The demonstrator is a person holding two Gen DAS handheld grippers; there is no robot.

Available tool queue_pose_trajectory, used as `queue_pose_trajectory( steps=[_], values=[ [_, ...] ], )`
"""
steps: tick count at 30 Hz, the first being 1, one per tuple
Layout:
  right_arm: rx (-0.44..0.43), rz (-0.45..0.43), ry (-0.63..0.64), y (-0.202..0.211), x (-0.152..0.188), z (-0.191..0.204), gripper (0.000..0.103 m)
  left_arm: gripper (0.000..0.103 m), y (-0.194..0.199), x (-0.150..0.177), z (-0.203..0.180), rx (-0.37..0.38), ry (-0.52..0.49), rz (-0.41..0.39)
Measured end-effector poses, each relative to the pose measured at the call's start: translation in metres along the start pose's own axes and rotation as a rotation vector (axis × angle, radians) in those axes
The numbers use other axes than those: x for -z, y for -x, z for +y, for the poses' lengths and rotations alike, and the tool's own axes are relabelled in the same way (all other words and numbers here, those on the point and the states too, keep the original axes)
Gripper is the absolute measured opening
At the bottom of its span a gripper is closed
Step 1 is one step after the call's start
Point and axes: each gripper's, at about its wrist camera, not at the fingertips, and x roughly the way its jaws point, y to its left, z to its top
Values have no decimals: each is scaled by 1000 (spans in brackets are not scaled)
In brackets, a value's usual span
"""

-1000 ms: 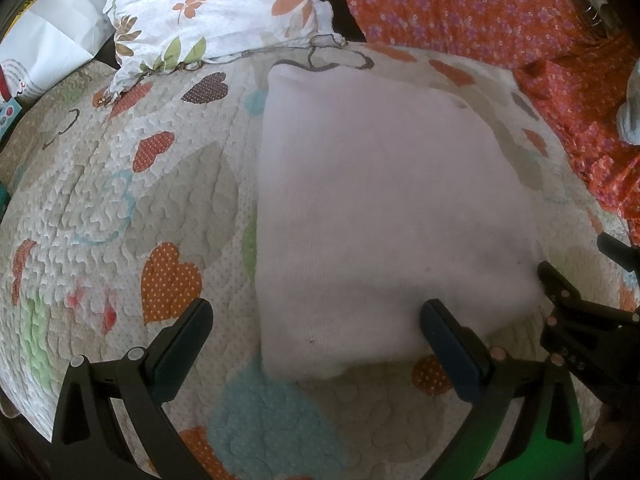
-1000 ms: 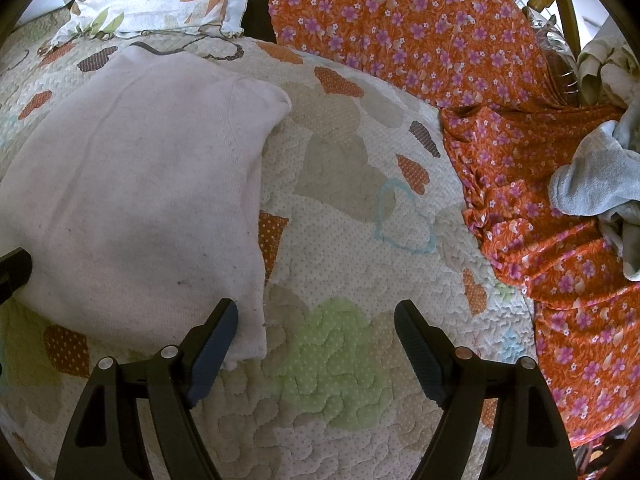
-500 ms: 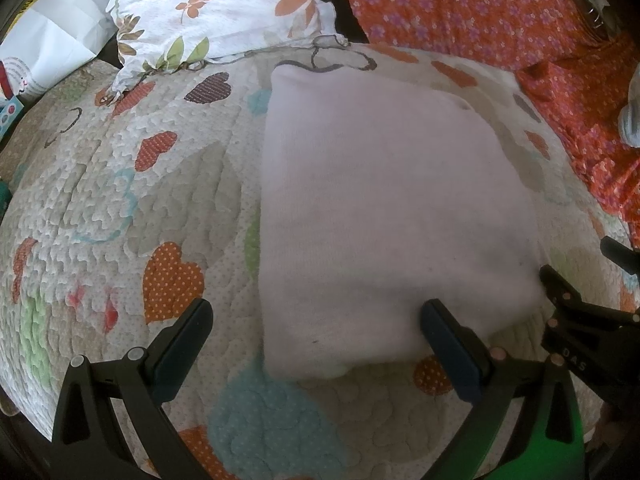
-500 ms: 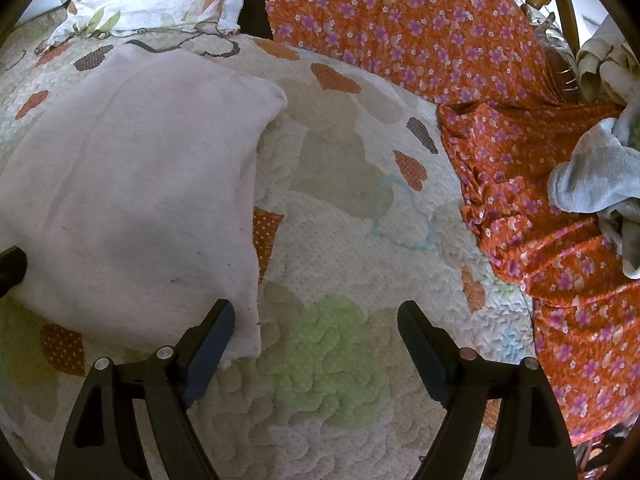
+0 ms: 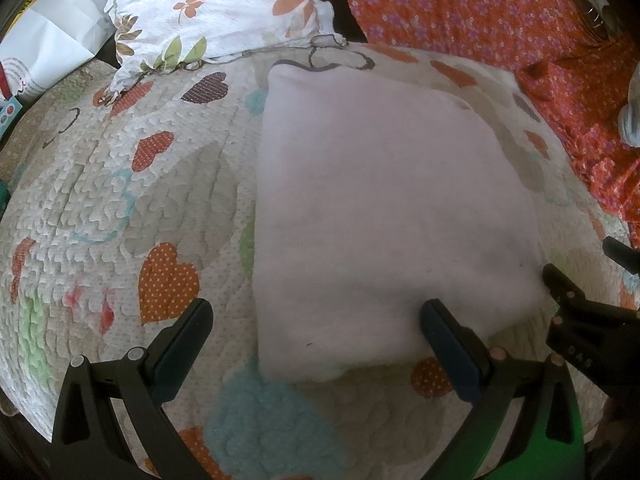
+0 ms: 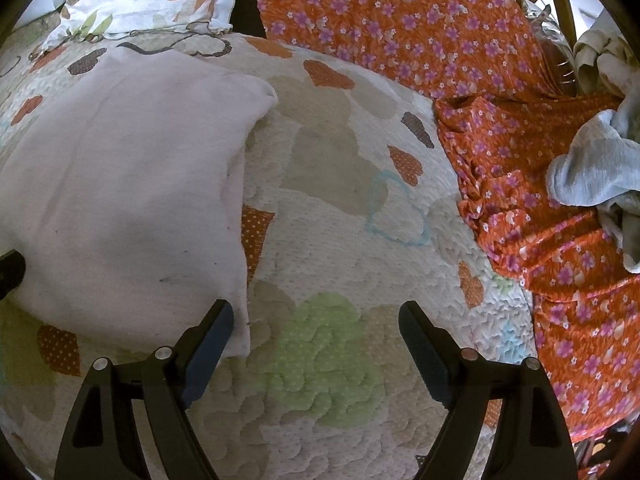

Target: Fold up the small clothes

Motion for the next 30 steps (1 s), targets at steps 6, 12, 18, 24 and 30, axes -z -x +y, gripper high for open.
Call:
queue_pose_trajectory(
  steps=[6,12,18,24,30],
  values=[
    [1,-2,5,0,0,-1,88,103,0,0,0,1,-1,1],
    [5,-3,8,1,1,0,89,103,0,0,0,0,1,0],
    [10,-10,18,1,-1,2,89,103,0,0,0,-1,1,2],
    [-52,-94,-15,19,-3,-1,89,103,0,0,0,0,1,-1],
    [-137,-130,-48,31,-8,-2,90,103,-1,0,0,1,11,-9]
  ],
)
